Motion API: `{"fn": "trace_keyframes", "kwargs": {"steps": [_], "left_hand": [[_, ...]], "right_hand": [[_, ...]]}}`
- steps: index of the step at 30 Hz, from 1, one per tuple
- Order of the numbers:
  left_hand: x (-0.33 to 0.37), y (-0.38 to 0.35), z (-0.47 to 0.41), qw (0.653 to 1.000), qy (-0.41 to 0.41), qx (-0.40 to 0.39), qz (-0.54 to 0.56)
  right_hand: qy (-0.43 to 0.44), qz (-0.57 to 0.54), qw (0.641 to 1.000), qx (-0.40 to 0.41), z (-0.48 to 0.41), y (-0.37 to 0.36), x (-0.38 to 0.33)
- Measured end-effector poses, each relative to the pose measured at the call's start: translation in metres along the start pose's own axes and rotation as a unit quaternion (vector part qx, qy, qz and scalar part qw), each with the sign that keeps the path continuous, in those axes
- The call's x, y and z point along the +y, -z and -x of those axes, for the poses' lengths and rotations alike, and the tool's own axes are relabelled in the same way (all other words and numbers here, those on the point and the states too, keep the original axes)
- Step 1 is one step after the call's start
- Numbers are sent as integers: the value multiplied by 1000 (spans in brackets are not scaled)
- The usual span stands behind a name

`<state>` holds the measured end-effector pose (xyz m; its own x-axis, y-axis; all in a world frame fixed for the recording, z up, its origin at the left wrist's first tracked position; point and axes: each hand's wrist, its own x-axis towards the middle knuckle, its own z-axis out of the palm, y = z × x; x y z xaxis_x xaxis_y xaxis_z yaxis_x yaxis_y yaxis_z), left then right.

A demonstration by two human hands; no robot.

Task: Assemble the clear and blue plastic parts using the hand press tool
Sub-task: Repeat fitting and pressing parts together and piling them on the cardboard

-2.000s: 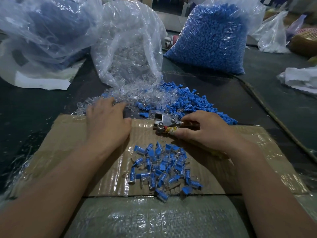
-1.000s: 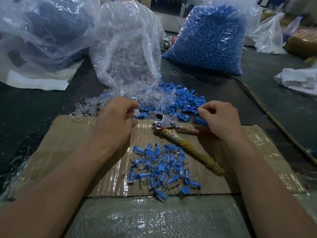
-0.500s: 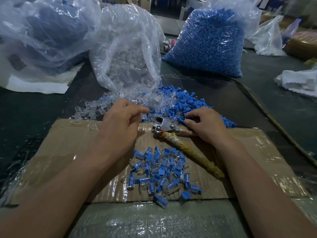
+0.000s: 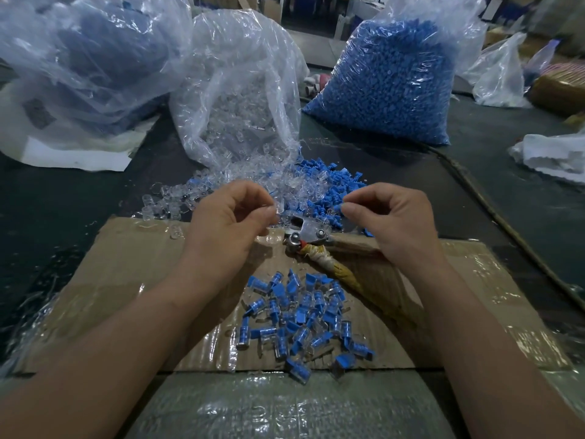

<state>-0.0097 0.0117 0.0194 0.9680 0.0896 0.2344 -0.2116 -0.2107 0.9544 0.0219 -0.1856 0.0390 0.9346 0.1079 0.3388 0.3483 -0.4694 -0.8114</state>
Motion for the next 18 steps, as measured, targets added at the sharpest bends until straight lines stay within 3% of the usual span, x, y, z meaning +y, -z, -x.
{"fn": "trace_keyframes", "kwargs": {"steps": [6,15,18], "left_hand": [[4,-4,5,999,27,-21,32],[8,-13,13,997,26,-57,46],[6,-13,12,999,28,-25,38]], "right_hand": [[60,-45,997,-30,17,-19,-20],[90,20,996,-8,20,-29,-23],[95,10,995,-7,22,-29,-23]]}}
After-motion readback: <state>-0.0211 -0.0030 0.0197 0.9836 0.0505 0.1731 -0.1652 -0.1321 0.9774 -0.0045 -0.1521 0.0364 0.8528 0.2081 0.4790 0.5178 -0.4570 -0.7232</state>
